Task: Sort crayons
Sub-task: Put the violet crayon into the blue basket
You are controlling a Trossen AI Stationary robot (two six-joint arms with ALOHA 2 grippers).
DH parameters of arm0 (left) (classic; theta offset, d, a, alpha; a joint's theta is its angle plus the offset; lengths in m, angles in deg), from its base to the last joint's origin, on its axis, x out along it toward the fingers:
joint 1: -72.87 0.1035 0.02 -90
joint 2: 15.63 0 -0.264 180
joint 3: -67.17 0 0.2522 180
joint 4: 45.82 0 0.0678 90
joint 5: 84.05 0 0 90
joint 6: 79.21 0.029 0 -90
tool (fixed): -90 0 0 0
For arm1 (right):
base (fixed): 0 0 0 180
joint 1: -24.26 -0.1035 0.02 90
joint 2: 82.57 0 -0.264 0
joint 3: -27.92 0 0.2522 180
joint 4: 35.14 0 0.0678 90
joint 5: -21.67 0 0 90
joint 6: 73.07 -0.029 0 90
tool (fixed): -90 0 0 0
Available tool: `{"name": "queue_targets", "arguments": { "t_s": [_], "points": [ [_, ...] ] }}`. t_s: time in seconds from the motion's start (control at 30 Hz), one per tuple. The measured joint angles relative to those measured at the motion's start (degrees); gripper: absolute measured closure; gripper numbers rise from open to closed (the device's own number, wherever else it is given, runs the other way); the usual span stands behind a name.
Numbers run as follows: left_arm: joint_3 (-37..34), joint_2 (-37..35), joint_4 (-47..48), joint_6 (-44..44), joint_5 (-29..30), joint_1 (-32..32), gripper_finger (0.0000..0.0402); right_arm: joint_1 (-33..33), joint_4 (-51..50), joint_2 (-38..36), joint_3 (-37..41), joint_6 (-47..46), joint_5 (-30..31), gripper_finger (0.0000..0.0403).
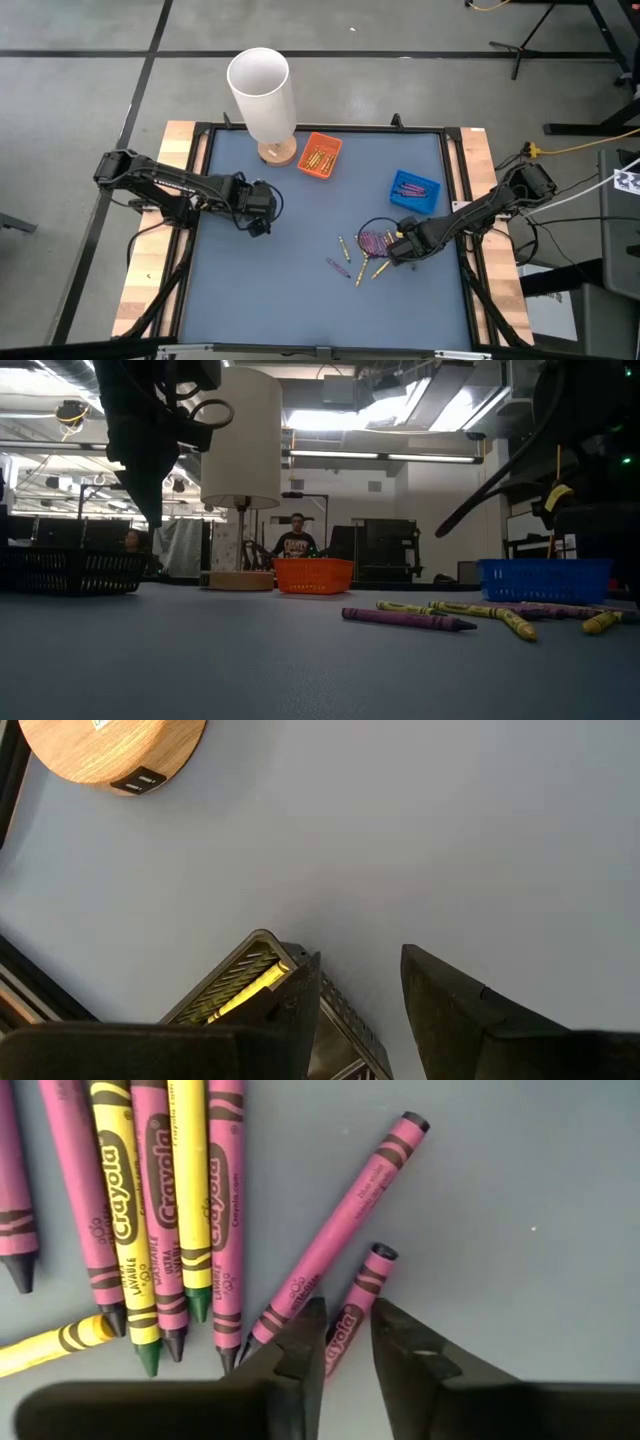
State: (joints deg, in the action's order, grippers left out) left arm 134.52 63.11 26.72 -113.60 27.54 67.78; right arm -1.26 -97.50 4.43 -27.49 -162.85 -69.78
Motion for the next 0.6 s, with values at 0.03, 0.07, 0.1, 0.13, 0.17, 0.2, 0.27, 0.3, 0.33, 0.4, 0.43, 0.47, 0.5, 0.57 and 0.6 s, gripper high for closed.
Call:
{"name": "queue_targets", "arguments": {
  "t_s": [0.03, 0.07, 0.1, 0.13, 0.17, 0.2, 0.27, 0.3, 0.33, 0.4, 0.43, 0.47, 0.5, 0.57, 0.6],
  "points": [
    [0.0, 0.0, 0.0, 0.0, -0.01, 0.0, 0.0278, 0.0, 0.02, 0.0, 0.0, 0.02, 0.0, 0.0324],
    [0.0, 0.0, 0.0, 0.0, -0.01, 0.0, 0.0278, 0.0, 0.02, 0.01, 0.0, 0.04, 0.01, 0.0328],
    [0.0, 0.0, -0.02, 0.0, 0.01, 0.0, 0.0278, 0.0, 0.05, 0.02, 0.0, 0.06, 0.11, 0.0332],
    [-0.02, 0.0, -0.02, 0.0, 0.01, 0.0, 0.0278, 0.0, 0.08, 0.02, 0.0, 0.07, 0.26, 0.0336],
    [0.0, 0.0, -0.02, 0.0, 0.01, 0.0, 0.0278, 0.0, 0.09, 0.02, 0.0, 0.09, 0.31, 0.034],
    [0.0, 0.0, -0.04, 0.0, 0.01, 0.0, 0.0278, 0.0, 0.09, 0.02, 0.02, 0.16, 0.31, 0.0344],
    [0.0, 0.0, -0.04, 0.01, 0.01, 0.0, 0.0278, 0.0, 0.09, 0.04, 0.02, 0.45, 0.33, 0.0351],
    [0.0, 0.0, -0.04, 0.01, 0.01, 0.0, 0.0278, 0.0, 0.05, 0.04, 0.02, 0.58, 0.35, 0.0355],
    [0.0, 0.0, -0.04, 0.0, 0.01, 0.0, 0.0278, 0.0, 0.01, 0.04, 0.02, 0.8, 0.35, 0.0359],
    [0.0, 0.0, -0.09, 0.01, 0.01, 0.0, 0.0278, 0.02, -0.06, 0.04, 0.02, 1.71, 0.35, 0.0367],
    [0.0, 0.0, -0.21, 0.02, 0.01, 0.0, 0.0278, 0.04, -0.09, 0.04, 0.02, 1.83, 0.36, 0.0371],
    [0.0, 0.0, -0.46, 0.02, 0.01, 0.02, 0.0278, 0.04, -0.09, 0.04, 0.02, 1.89, 0.35, 0.0374],
    [0.0, 0.0, -0.73, 0.02, 0.01, 0.02, 0.0278, 0.04, -0.1, 0.04, 0.02, 1.92, 0.35, 0.0377],
    [0.0, 0.0, -1.34, 0.02, 0.01, 0.02, 0.0278, 0.04, -0.14, 0.02, 0.02, 2.62, 0.37, 0.0381],
    [0.0, 0.0, -1.68, 0.04, 0.01, 0.02, 0.0278, 0.04, -0.15, 0.0, 0.02, 3.19, 0.37, 0.0382]
  ]
}}
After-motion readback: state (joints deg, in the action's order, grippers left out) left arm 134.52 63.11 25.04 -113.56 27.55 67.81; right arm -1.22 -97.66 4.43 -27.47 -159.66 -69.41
